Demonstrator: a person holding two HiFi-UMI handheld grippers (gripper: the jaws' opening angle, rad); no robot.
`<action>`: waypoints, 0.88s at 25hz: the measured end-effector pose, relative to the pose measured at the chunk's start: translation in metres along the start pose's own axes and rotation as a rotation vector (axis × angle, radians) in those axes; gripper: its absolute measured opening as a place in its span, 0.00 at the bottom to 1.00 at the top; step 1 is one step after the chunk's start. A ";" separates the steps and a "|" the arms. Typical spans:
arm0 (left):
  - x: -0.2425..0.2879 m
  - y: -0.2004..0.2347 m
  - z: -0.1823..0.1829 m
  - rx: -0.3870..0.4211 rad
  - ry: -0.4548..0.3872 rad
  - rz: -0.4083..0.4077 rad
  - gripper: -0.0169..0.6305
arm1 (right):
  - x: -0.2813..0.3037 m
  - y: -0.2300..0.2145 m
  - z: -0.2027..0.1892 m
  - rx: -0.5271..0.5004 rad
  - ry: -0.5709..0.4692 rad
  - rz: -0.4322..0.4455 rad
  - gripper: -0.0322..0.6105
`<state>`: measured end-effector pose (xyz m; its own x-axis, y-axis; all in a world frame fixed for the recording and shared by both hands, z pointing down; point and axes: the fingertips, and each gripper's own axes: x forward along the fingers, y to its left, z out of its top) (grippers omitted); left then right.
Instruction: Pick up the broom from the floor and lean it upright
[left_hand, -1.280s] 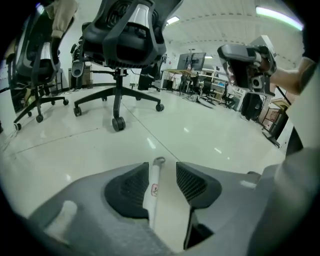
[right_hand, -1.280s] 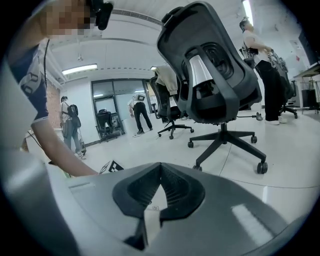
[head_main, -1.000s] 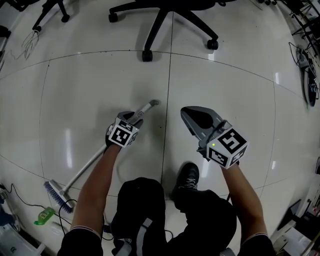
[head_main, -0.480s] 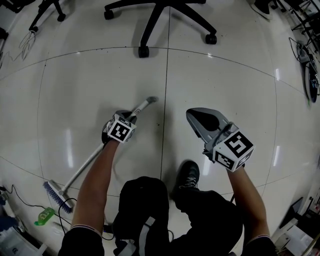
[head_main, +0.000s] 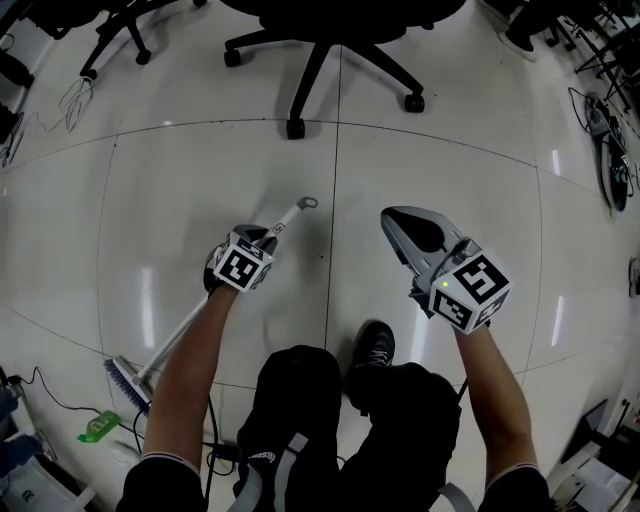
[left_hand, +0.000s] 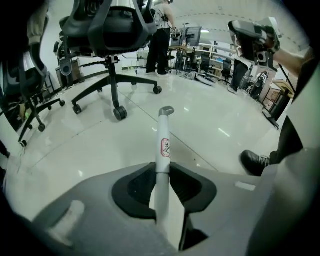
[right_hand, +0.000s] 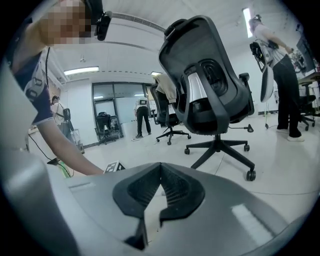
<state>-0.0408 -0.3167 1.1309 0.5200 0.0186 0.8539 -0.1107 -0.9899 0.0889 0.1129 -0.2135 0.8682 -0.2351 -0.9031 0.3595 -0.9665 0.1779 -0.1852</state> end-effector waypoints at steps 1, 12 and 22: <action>-0.015 0.000 0.010 -0.003 -0.017 0.003 0.17 | -0.003 0.004 0.014 -0.008 -0.007 0.001 0.06; -0.191 -0.021 0.126 0.000 -0.141 0.041 0.17 | -0.051 0.042 0.156 0.017 -0.008 0.047 0.06; -0.322 -0.026 0.216 -0.017 -0.177 0.063 0.17 | -0.082 0.072 0.284 0.027 0.012 0.109 0.06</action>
<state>-0.0224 -0.3270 0.7428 0.6519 -0.0703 0.7550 -0.1616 -0.9857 0.0478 0.0922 -0.2377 0.5654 -0.3397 -0.8744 0.3465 -0.9321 0.2636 -0.2484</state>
